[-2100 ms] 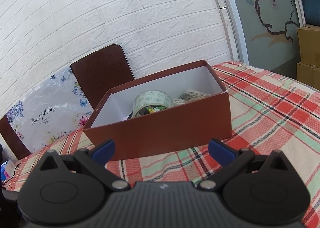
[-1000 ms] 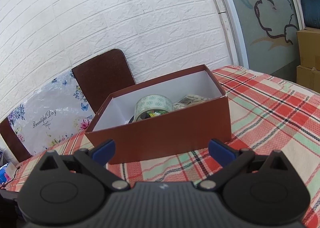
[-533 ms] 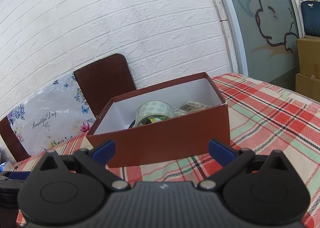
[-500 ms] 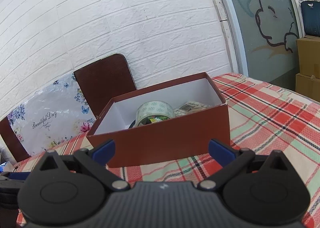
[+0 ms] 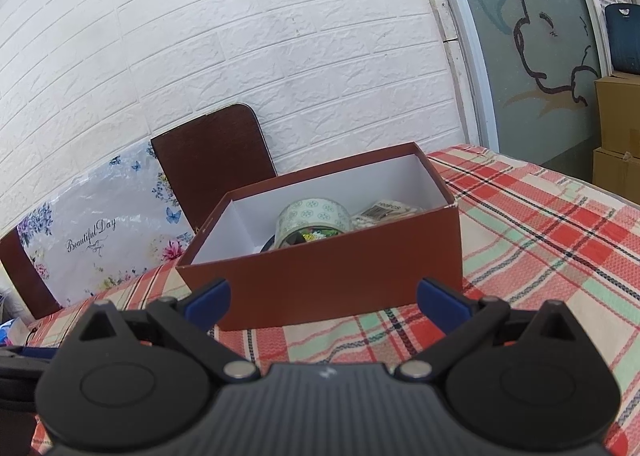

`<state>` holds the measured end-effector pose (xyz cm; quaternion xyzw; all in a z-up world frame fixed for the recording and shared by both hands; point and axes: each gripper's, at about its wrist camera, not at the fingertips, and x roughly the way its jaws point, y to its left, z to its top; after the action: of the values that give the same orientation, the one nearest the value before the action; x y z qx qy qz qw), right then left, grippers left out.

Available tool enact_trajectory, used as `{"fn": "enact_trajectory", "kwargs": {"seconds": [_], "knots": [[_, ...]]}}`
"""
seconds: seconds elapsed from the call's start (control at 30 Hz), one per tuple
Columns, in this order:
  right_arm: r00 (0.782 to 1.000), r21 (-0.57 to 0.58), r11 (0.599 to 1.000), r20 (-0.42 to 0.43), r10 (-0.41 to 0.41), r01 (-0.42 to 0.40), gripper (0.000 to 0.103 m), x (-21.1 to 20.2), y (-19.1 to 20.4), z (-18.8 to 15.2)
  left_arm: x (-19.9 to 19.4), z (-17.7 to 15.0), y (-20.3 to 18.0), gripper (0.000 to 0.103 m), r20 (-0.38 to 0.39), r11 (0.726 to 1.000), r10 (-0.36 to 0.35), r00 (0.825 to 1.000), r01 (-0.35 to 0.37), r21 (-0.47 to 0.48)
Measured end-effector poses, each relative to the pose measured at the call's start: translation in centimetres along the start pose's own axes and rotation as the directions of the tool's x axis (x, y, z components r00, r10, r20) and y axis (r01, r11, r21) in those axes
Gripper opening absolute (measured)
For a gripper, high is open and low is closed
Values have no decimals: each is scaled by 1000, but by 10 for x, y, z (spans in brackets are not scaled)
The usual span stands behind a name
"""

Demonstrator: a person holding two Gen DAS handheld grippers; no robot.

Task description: Organize objects

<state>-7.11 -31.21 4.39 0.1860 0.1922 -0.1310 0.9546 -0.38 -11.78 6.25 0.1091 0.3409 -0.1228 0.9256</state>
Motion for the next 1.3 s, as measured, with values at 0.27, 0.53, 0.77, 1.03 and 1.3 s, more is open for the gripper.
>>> {"fn": "enact_trajectory", "kwargs": {"seconds": [0.27,0.53,0.77,1.03,1.3], "knots": [[1000,-29,1000,-1,6,-6,103,-2,5,0,0,0,0,103,-12,1000,-11,1000,11,2],[1000,-45,999,-5,14,-14,103,-3,9,-1,0,-1,2,103,-32,999,-35,999,35,-5],[1000,-48,999,5,13,-13,103,-8,10,1,-5,-3,4,103,-21,999,-41,999,41,-7],[1000,-68,998,21,21,-19,103,-18,16,0,-16,-6,7,103,1,999,-44,999,44,-10],[999,-77,997,47,20,-16,103,-36,16,-2,-34,-14,9,103,33,998,-55,998,55,-4]]}}
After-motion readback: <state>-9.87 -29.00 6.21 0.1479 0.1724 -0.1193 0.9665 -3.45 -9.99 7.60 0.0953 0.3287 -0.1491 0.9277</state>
